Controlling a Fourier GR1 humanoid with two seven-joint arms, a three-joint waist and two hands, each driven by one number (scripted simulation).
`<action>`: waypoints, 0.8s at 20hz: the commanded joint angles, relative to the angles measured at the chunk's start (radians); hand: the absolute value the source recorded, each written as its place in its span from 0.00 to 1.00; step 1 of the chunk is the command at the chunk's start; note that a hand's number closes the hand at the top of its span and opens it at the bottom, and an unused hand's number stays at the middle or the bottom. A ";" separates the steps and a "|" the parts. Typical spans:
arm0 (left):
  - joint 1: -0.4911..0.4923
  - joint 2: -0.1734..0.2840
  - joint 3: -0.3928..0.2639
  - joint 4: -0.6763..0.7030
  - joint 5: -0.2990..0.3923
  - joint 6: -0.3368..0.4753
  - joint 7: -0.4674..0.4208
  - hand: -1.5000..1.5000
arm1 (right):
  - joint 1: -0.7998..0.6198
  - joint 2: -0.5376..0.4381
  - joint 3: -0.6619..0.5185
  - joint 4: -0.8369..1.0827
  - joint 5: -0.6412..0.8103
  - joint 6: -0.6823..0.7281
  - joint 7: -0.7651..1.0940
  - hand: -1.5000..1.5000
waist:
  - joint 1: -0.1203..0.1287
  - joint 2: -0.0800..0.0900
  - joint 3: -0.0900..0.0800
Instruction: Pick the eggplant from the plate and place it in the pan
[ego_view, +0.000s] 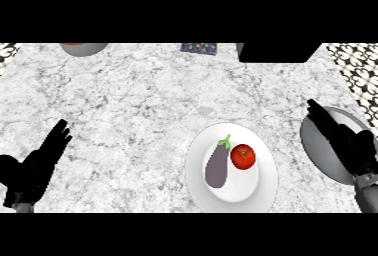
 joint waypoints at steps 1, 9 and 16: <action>-0.066 -0.028 0.017 0.008 0.025 -0.005 0.000 0.50 | -0.061 0.027 -0.031 0.016 -0.056 0.010 0.065 1.00 | 0.028 0.008 0.050; -0.200 -0.140 -0.010 -0.087 0.014 0.129 0.101 0.50 | -0.286 0.145 -0.040 0.295 -0.109 -0.073 0.286 1.00 | 0.045 0.010 0.052; -0.247 -0.145 0.038 -0.053 0.012 0.106 0.089 0.50 | -0.180 -0.056 -0.044 0.101 -0.130 0.167 0.395 0.00 | 0.027 0.007 0.051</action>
